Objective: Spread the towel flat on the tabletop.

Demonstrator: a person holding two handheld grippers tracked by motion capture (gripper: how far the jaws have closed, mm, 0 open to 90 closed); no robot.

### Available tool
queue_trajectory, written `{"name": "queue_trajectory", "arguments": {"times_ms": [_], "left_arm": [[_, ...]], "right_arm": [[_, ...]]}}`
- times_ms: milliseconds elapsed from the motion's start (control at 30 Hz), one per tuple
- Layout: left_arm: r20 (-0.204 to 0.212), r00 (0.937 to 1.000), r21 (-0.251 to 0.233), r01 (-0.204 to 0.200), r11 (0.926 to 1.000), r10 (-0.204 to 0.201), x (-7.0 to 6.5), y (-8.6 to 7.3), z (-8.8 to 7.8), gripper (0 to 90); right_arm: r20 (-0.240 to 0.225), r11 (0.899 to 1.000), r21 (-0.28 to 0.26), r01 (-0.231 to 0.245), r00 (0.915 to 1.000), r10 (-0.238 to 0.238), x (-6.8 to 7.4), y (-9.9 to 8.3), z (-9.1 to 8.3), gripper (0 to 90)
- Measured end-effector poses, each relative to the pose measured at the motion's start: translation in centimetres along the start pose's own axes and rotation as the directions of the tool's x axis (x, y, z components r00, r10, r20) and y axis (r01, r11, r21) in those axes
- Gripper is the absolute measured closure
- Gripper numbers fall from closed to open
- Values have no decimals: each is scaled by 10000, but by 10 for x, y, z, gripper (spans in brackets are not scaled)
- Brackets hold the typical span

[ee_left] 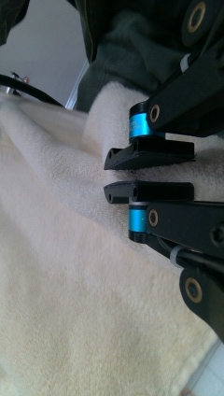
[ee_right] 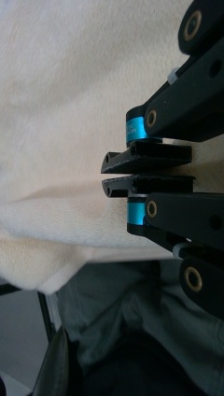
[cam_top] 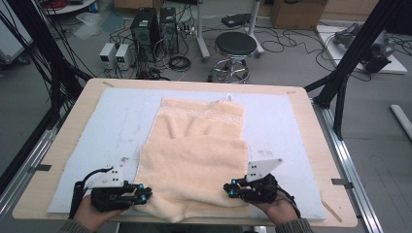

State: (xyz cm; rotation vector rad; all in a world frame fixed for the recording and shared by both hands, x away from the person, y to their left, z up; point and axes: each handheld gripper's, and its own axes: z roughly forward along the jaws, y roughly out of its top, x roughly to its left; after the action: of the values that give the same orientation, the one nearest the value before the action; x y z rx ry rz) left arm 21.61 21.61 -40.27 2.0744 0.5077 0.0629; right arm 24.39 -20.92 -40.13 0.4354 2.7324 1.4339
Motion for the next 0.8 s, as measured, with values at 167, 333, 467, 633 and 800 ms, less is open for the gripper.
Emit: {"name": "queue_trajectory", "arguments": {"times_ms": [167,333,467,633,800], "left_arm": [[296,9993,-41,-246,9997,247,-30,-6,-12,817],[552,9978,-30,-358,9994,359,-46,-11,-21,816],[670,9970,-159,-387,9991,397,-50,-14,-26,729],[235,9994,-389,-247,9989,256,-28,-11,-17,633],[247,9987,28,-447,9990,446,-4,-8,7,577]], "right_arm": [[-240,9997,81,223,9995,-221,30,-1,-9,859],[-600,9993,-52,358,9975,-361,60,-4,-19,852],[-794,9992,-174,349,9962,-362,68,-2,-26,719],[11,9996,-110,269,9996,-269,43,-1,-16,627],[427,9984,486,289,9986,-310,5,-6,12,576]]}}
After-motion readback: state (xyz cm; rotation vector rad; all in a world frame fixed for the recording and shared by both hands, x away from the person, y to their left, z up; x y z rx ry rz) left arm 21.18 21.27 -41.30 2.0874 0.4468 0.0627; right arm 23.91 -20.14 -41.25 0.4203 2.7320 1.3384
